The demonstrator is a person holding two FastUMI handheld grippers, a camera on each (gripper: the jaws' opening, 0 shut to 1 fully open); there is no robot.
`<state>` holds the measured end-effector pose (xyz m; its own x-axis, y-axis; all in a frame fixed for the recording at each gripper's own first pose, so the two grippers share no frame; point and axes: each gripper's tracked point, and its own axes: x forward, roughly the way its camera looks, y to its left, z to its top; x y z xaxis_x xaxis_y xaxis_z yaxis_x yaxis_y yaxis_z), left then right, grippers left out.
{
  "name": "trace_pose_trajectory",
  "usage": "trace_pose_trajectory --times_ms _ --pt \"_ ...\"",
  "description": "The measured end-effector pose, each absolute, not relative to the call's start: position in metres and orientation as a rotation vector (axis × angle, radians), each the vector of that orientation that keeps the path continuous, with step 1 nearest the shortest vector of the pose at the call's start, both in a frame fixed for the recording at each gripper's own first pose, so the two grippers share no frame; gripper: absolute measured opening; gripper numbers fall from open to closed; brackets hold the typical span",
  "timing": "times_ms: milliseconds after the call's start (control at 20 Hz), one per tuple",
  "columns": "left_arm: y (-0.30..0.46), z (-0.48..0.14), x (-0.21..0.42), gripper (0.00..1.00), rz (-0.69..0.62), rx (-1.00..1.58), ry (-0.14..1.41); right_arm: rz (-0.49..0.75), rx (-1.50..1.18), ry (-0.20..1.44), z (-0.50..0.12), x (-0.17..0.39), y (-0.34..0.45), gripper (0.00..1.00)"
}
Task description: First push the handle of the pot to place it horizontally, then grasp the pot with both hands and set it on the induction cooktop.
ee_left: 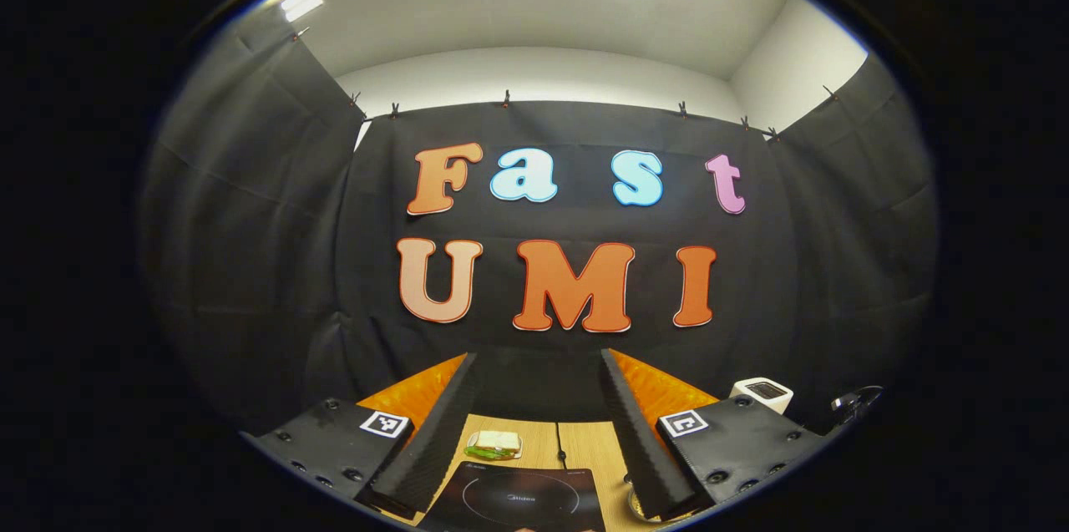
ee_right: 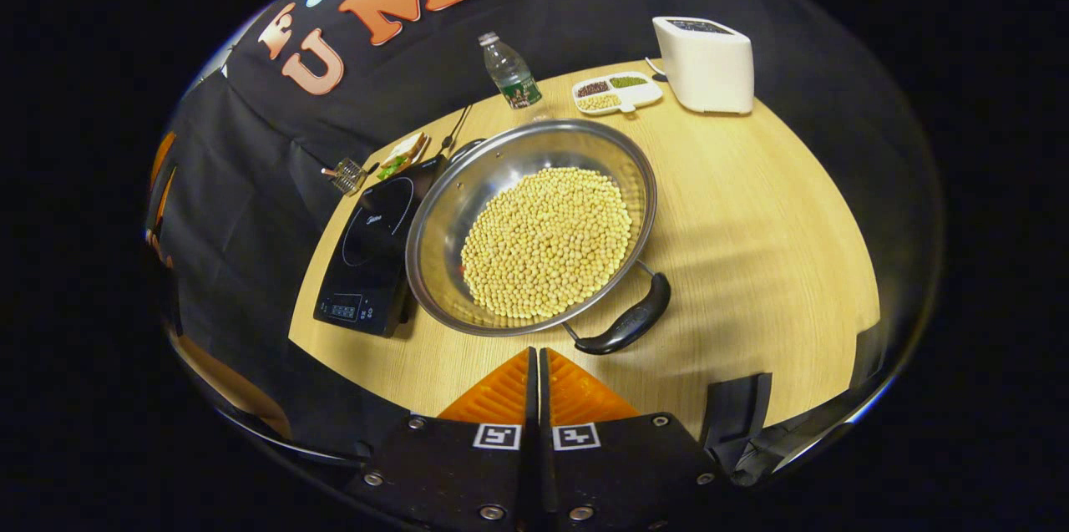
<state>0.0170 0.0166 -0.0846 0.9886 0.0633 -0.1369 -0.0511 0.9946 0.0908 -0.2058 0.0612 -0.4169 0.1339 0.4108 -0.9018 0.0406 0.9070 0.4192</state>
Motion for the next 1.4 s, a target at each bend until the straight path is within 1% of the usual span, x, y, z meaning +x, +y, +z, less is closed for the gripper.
trace_pose_trajectory --times_ms 450,600,650,800,1000,1400 --pt "0.033 -0.091 0.014 0.93 0.091 0.1 0.149 0.249 0.371 1.513 -0.444 -0.223 0.059 0.0" --pt "0.037 -0.087 0.01 0.93 0.098 0.127 0.137 0.208 0.354 1.528 -0.454 -0.221 0.053 0.0" --pt "0.041 -0.086 0.009 0.94 0.108 0.139 0.132 0.206 0.365 1.534 -0.456 -0.221 0.054 0.0" --pt "0.047 -0.082 0.007 0.94 0.125 0.146 0.114 0.178 0.348 1.553 -0.468 -0.222 0.05 0.0" --pt "0.049 -0.082 0.005 0.93 0.128 0.147 0.108 0.122 0.322 1.531 -0.473 -0.205 0.039 0.0" --pt "0.066 -0.083 0.001 0.94 0.16 0.145 0.097 0.052 0.327 1.504 -0.476 -0.176 0.014 0.0"
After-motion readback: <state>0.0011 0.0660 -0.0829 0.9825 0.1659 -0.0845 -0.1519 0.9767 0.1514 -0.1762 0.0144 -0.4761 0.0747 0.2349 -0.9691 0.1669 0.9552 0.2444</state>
